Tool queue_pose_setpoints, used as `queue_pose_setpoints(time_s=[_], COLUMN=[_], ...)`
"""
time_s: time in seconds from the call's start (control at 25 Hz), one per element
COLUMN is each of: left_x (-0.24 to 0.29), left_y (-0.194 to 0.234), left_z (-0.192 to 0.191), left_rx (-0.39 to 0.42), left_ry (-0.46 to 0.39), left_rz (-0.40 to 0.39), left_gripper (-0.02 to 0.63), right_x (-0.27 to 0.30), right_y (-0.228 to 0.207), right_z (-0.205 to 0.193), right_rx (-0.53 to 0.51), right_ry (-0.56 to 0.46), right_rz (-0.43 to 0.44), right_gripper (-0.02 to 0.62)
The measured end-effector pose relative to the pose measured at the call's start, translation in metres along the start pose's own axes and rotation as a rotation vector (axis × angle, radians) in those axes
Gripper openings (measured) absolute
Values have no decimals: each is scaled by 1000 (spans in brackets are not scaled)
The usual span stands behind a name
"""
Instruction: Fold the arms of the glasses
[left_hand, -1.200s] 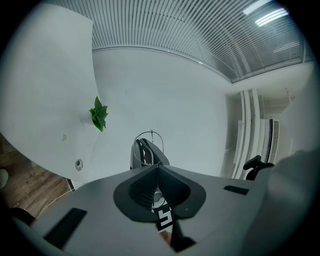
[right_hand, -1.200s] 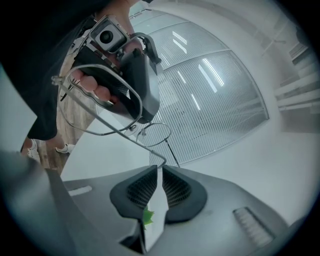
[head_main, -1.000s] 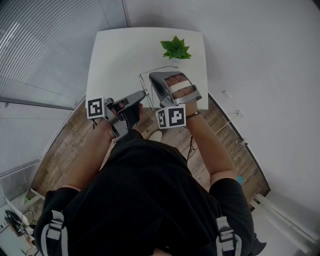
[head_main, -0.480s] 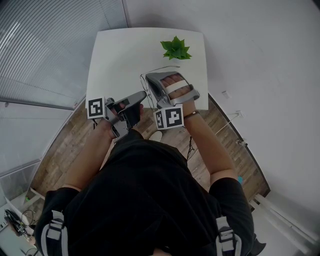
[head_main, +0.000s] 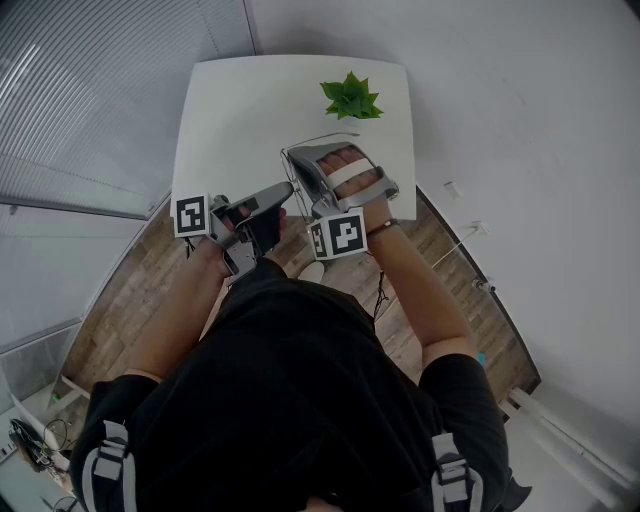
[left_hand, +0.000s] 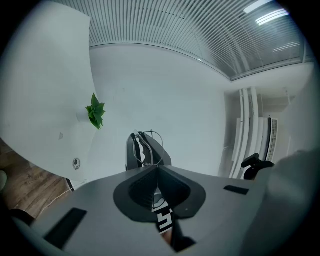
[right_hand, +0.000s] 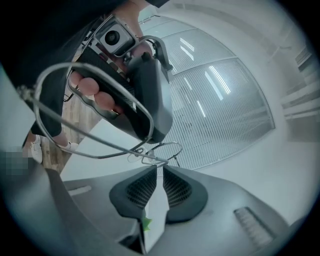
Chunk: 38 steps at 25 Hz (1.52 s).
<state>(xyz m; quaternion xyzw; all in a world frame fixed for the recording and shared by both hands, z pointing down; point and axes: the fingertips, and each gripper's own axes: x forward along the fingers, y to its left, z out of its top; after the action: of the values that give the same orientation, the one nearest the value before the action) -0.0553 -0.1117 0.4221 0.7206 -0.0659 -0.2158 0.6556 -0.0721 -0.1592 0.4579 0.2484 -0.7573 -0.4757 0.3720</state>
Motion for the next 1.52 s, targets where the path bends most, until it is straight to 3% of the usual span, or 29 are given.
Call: queue_pose_setpoints(time_s=[0.72,1.16,1.52], left_x=[0,-9,-13], left_y=[-2,-1,5], left_z=[8,16,18], left_rx=[17,19,14], left_ry=[-23,-45,-58], left_rz=[6,12,25], left_gripper=[12,11,12], right_x=[-9,-28,-34], right_y=[2,-16,-27], right_z=[-7,-35,-64], right_rx=[40,329,379], right_ry=[-4,9,82], right_rz=[1,-76,-134], right_gripper=[71,67,71])
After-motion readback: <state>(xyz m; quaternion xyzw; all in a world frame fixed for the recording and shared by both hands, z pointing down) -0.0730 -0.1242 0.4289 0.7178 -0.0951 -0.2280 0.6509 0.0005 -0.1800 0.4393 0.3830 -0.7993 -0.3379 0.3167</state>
